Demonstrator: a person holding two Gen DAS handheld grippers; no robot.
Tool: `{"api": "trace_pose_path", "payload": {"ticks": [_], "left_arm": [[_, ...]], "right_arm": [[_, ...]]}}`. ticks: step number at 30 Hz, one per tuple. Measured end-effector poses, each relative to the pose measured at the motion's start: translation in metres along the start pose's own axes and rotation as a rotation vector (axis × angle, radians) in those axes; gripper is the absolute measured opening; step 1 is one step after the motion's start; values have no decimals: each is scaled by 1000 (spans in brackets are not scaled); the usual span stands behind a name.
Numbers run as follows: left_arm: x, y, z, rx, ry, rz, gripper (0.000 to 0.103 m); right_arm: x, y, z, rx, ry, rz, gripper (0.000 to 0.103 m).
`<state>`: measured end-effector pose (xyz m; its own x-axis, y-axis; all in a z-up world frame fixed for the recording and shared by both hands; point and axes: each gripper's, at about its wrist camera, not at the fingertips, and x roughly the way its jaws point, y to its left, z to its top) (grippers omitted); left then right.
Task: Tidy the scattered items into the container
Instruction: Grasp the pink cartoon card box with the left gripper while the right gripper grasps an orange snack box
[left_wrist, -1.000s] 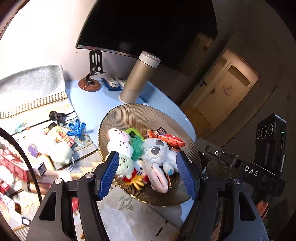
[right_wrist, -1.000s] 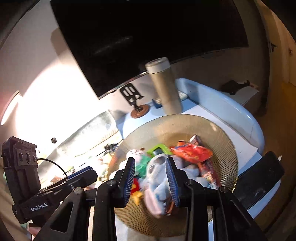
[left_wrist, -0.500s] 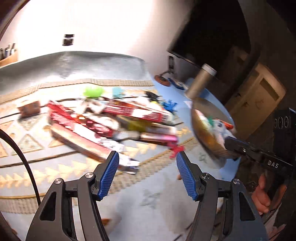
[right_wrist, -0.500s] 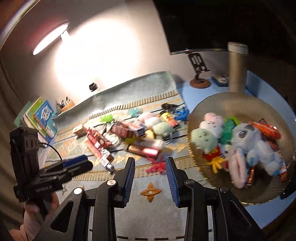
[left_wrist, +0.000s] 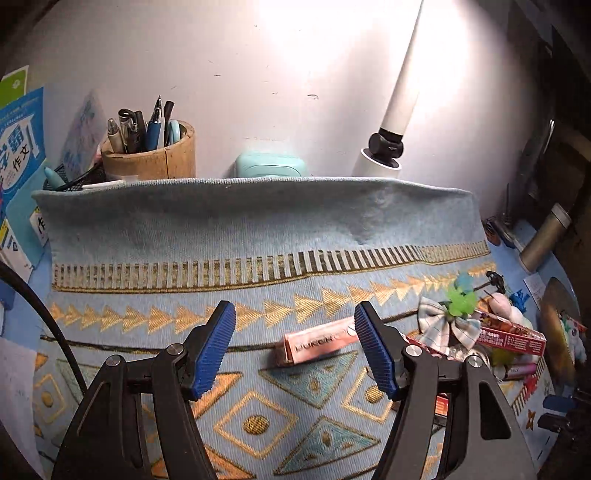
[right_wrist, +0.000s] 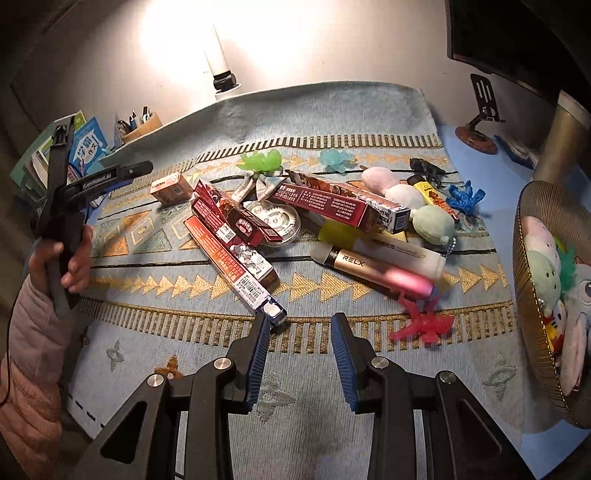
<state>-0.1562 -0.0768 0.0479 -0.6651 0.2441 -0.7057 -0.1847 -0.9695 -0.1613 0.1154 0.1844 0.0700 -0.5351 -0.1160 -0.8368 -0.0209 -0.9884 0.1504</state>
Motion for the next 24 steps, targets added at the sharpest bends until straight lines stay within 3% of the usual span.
{"api": "trace_pose_path", "payload": {"ticks": [3, 5, 13, 17, 22, 24], "left_arm": [[20, 2, 3, 8, 29, 34, 65], [22, -3, -5, 28, 48, 6, 65], [2, -25, -47, 239, 136, -30, 65], [-1, -22, -40, 280, 89, -28, 66], [25, -15, -14, 274, 97, -110, 66], [38, -5, -6, 202, 140, -213, 65]], "right_arm": [[4, -1, 1, -3, 7, -34, 33], [6, -4, 1, 5, 13, -44, 33], [17, -12, -1, 35, 37, -26, 33], [23, -12, 0, 37, 45, -19, 33], [25, -11, 2, 30, 46, -21, 33], [25, -13, 2, 32, 46, -29, 33]]}}
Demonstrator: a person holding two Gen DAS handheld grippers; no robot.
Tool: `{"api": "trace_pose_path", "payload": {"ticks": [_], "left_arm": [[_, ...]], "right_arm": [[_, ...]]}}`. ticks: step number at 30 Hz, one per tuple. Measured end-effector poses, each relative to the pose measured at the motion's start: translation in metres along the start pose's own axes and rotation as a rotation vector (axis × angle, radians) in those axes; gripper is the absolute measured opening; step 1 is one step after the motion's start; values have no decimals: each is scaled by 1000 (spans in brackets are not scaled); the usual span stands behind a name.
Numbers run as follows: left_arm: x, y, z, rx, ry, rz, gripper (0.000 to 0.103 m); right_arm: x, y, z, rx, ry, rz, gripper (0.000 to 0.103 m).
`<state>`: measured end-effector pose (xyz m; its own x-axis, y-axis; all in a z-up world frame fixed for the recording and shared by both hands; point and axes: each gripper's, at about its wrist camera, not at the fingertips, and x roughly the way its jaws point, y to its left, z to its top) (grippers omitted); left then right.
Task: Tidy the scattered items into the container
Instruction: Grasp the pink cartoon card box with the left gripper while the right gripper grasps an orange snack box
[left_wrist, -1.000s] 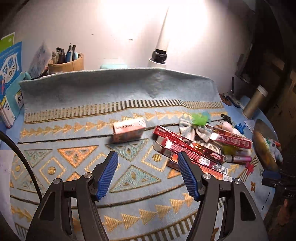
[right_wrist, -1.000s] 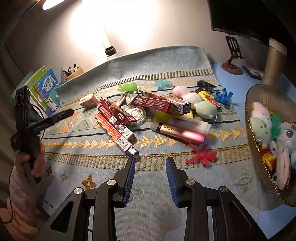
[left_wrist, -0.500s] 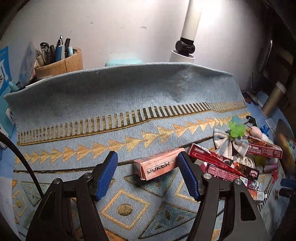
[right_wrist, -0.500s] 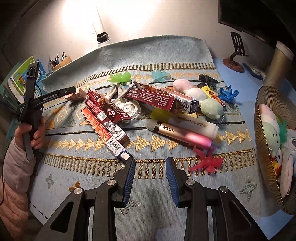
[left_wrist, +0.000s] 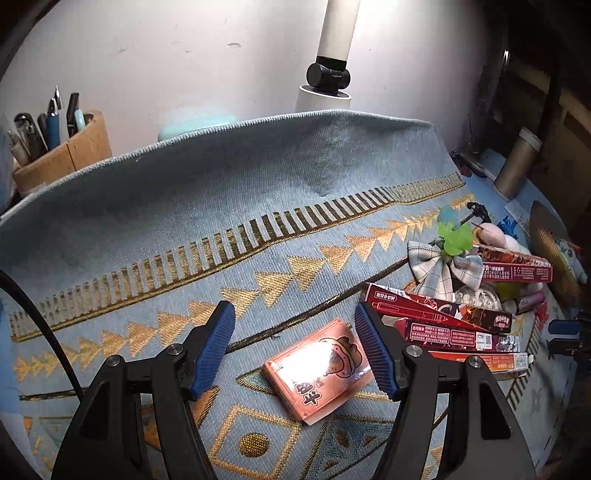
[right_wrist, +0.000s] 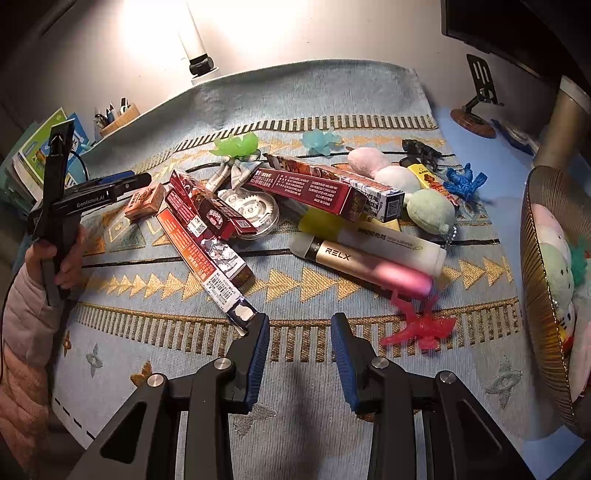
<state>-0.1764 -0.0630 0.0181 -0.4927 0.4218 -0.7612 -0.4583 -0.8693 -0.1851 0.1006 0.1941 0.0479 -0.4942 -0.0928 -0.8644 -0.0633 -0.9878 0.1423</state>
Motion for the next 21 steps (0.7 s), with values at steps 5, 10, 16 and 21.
{"api": "trace_pose_path", "payload": {"ticks": [5, 10, 16, 21], "left_arm": [[3, -4, -12, 17, 102, -134, 66], [-1, -41, -40, 174, 142, -48, 66], [8, -52, -43, 188, 84, 96, 58], [-1, -51, -46, 150, 51, 173, 37]], "right_arm": [[0, -12, 0, 33, 0, -8, 33], [3, -18, 0, 44, 2, 8, 33], [6, -7, 1, 7, 2, 55, 33], [8, 8, 8, -50, -19, 173, 33]]}}
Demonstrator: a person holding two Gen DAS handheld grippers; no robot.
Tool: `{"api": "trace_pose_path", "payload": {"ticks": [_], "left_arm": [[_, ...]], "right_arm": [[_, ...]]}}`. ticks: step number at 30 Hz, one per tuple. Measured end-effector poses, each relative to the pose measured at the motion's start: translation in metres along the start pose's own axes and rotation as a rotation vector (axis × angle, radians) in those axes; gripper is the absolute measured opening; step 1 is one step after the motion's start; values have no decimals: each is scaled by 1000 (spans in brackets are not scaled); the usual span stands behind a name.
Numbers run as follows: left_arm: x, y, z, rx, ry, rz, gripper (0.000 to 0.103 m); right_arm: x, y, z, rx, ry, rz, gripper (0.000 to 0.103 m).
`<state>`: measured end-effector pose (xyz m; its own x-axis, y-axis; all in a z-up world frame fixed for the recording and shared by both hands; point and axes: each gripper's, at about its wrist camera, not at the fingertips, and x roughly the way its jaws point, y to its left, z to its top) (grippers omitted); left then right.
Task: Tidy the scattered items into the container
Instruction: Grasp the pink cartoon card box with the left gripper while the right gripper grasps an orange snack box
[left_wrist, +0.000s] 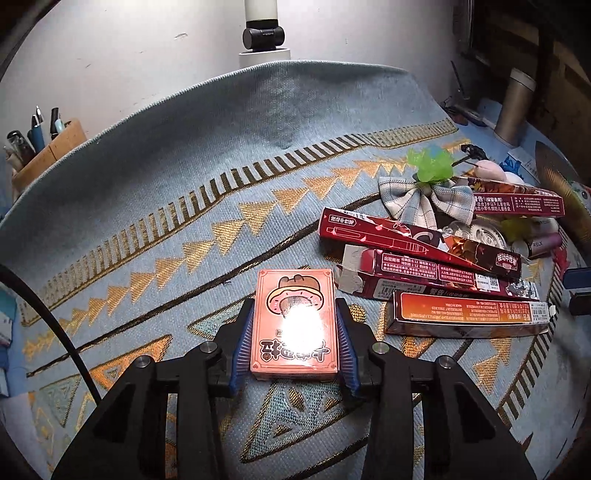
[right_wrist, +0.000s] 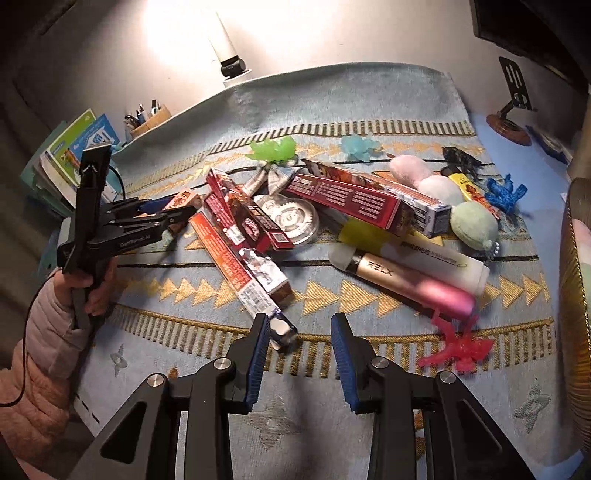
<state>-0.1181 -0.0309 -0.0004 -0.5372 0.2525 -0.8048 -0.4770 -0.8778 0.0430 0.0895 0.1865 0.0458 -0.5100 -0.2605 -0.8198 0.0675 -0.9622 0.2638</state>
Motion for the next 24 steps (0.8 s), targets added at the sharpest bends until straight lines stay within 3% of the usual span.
{"api": "trace_pose_path", "payload": {"ticks": [2, 9, 12, 15, 17, 24], "left_arm": [[-10, -3, -10, -10, 3, -2, 37], [-50, -6, -55, -104, -10, -15, 38], [-56, 2, -71, -164, -22, -18, 38], [-57, 13, -77, -232, -49, -23, 38], [-62, 17, -78, -262, -95, -29, 38], [-66, 24, -81, -298, -116, -28, 38]], "right_arm": [[7, 8, 4, -44, 10, 34, 33], [42, 32, 1, -123, 80, 1, 33], [33, 64, -15, -238, 78, 80, 33], [32, 90, -22, -325, 70, 17, 34], [42, 95, -16, -322, 81, -20, 36], [83, 105, 14, -288, 96, -13, 36]]}}
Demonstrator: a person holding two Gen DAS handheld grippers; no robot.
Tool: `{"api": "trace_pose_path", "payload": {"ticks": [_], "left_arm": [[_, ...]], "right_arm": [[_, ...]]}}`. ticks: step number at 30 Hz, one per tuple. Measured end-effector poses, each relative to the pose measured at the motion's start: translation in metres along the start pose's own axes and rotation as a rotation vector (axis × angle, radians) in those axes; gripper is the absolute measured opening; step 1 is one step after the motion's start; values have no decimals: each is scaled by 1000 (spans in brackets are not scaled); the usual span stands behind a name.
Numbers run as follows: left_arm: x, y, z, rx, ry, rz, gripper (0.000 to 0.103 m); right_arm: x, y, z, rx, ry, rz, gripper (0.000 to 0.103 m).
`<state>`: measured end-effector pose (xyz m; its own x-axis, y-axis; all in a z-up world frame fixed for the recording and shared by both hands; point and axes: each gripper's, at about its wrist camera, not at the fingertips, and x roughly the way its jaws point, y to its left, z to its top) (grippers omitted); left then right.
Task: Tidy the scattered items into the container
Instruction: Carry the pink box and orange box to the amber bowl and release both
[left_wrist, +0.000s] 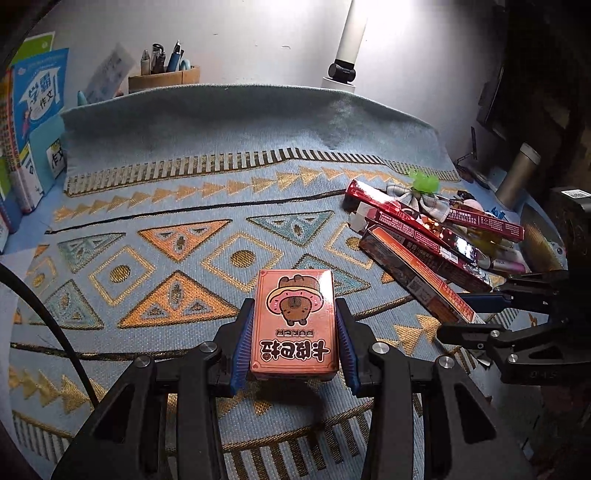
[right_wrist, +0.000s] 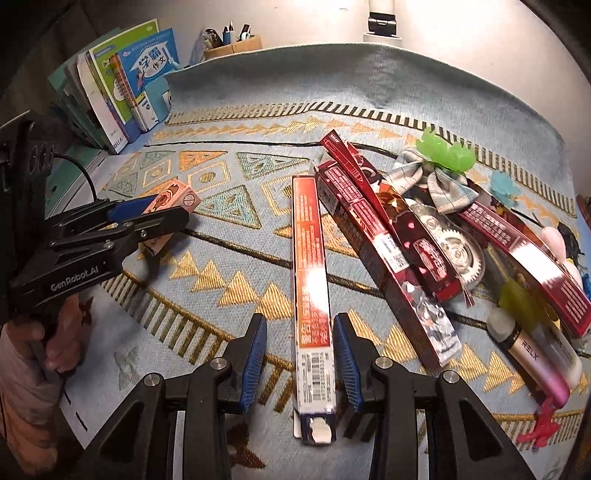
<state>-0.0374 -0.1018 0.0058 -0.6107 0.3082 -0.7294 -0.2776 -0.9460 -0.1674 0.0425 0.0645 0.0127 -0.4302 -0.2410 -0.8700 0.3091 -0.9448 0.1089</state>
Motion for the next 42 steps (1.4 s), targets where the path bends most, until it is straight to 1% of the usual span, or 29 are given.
{"api": "trace_pose_path", "payload": {"ticks": [4, 5, 6, 8, 12, 15, 17, 21, 25, 28, 31, 37, 40, 42], "left_arm": [[1, -4, 0, 17, -4, 16, 38], [2, -4, 0, 19, -7, 22, 38], [2, -4, 0, 19, -6, 29, 38], [2, -5, 0, 19, -7, 38, 38], [-1, -14, -2, 44, 0, 52, 38], [-13, -26, -4, 21, -10, -17, 38], [-23, -41, -4, 28, -27, -43, 38], [-40, -82, 4, 87, -65, -88, 38], [-54, -131, 17, 134, -98, -163, 38], [-61, -174, 27, 188, -122, -205, 38], [-64, -217, 39, 238, -140, -258, 38], [-57, -302, 66, 293, -142, -355, 38], [-44, -338, 80, 315, -137, -409, 38], [-32, -362, 87, 329, -110, -451, 38]], "right_arm": [[12, 10, 16, -33, -31, -66, 36], [13, 12, 16, -41, -39, -80, 31], [13, 14, 15, -50, -46, -82, 17], [11, 14, 11, -55, -52, -55, 18], [-4, 13, 1, -9, -72, -12, 18], [-29, 7, -11, 28, -107, 13, 18], [-50, 3, -20, 54, -144, 15, 18], [-92, -14, -40, 112, -210, -22, 18], [-144, -41, -65, 196, -308, -60, 18], [-186, -71, -85, 283, -377, -115, 18], [-230, -106, -105, 371, -449, -203, 18], [-303, -179, -143, 550, -538, -353, 18], [-326, -216, -156, 646, -561, -403, 18], [-333, -241, -164, 726, -562, -406, 18]]}}
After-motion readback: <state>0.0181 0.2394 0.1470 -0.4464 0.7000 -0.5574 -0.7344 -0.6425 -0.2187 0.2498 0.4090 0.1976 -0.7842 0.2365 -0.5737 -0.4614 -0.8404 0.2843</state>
